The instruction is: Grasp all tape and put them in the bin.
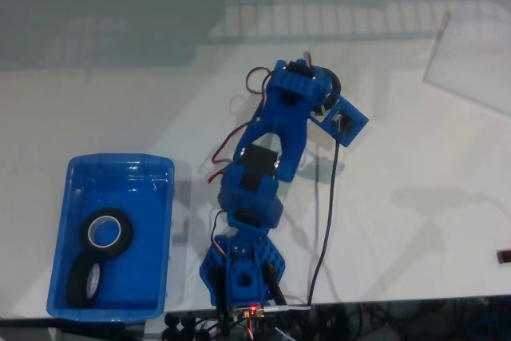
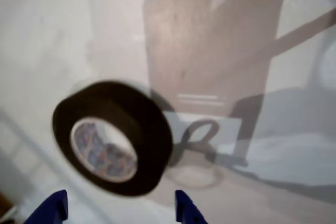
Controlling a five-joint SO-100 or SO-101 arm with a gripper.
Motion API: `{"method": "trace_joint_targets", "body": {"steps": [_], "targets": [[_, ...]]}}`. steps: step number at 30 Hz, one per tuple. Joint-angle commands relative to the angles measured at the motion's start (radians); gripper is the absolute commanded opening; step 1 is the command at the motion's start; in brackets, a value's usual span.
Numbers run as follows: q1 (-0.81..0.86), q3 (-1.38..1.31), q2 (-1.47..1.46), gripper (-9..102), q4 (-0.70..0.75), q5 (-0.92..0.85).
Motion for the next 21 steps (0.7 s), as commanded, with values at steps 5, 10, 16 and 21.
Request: {"method": "trace_joint_targets", "body": {"steps": [5, 10, 16, 21], "targets": [[-0.009, -0.190, -0.133, 27, 0.106, 0.000], [-0.015, -0.275, -0.229, 26, 0.160, -0.014], [-0.025, -0.350, -0.304, 25, 0.218, -0.021], [-0.028, -0.382, -0.337, 20, 0.239, -0.023]]}}
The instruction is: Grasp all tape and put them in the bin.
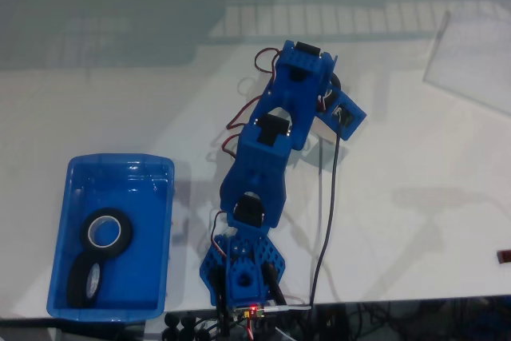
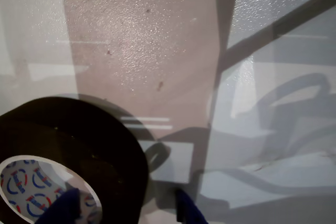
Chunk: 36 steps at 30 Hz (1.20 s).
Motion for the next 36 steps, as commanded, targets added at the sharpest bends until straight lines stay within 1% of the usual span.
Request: {"method": "trace_joint_targets", "body": {"steps": [1, 4, 6, 15, 23, 31, 36], "targets": [[-0.012, -0.052, 0.000, 17, 0.008, -0.009], [-0.009, -0.060, -0.008, 5, 0.009, -0.005], [-0.006, -0.061, -0.009, 0, 0.009, 0.003], [0.003, -0.061, 0.026, 0, 0.009, 0.017], [0.005, -0.040, 0.227, 0, 0.011, 0.018], [-0.123, 0.052, 0.540, 0, 0.015, -0.071], [-0.242, 0.144, 0.742, 0, 0.015, -0.144]]}}
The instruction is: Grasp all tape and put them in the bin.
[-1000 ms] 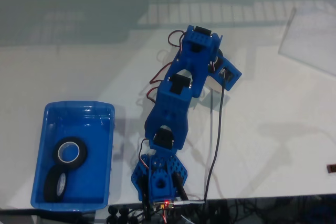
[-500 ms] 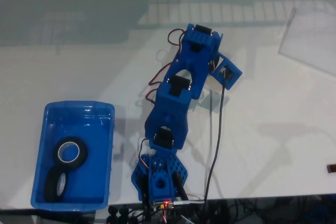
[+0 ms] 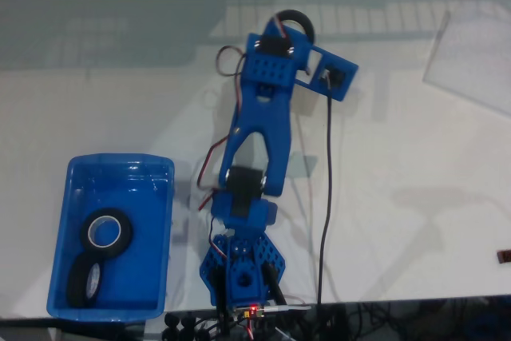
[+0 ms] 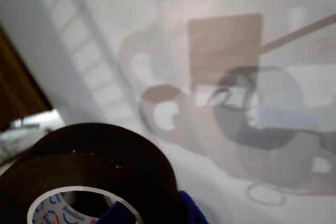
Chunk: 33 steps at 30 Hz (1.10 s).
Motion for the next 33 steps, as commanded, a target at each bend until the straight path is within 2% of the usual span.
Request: {"method": "trace_joint_targets", "body": {"steps": [1, 6, 17, 27, 33], "targets": [[-0.089, 0.034, 0.170, 0, 0.005, -0.057], [-0.256, 0.147, 0.344, 0, 0.006, -0.149], [-0.749, 0.403, 0.623, 0, 0.021, -0.393], [-1.175, 0.615, 0.802, 0, 0.054, -0.451], [-1.362, 0.752, 0.888, 0, 0.049, -0.437]]}}
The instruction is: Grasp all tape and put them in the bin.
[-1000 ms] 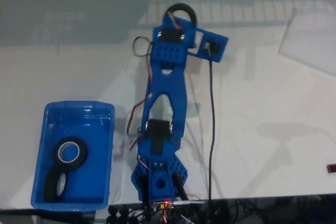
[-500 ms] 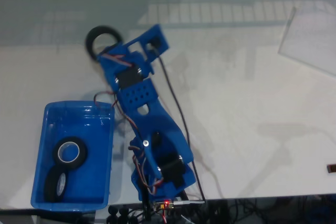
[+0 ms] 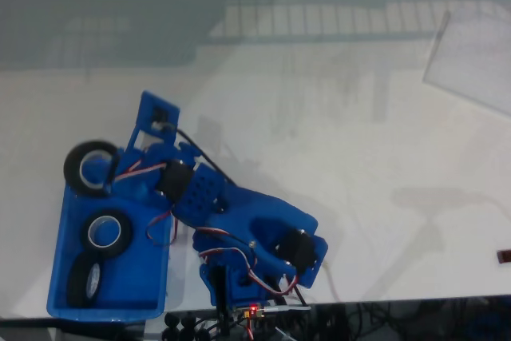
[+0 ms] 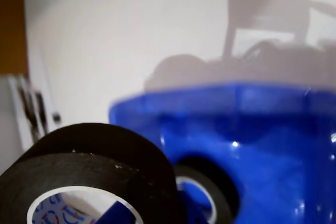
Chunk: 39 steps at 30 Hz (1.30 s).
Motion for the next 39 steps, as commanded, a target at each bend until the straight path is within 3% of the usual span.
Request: {"method": "trace_joint_targets", "body": {"steps": [1, 17, 20, 24, 28, 39], "targets": [[-0.083, 0.028, 0.041, 0, -0.005, 0.005], [-0.132, 0.058, 0.091, 1, 0.009, -0.009], [-0.130, 0.058, 0.103, 6, 0.021, -0.002], [-0.115, 0.060, 0.121, 23, 0.034, 0.041], [-0.091, 0.060, 0.141, 32, 0.031, 0.077], [-0.008, 0.044, 0.156, 35, -0.037, 0.097]]}}
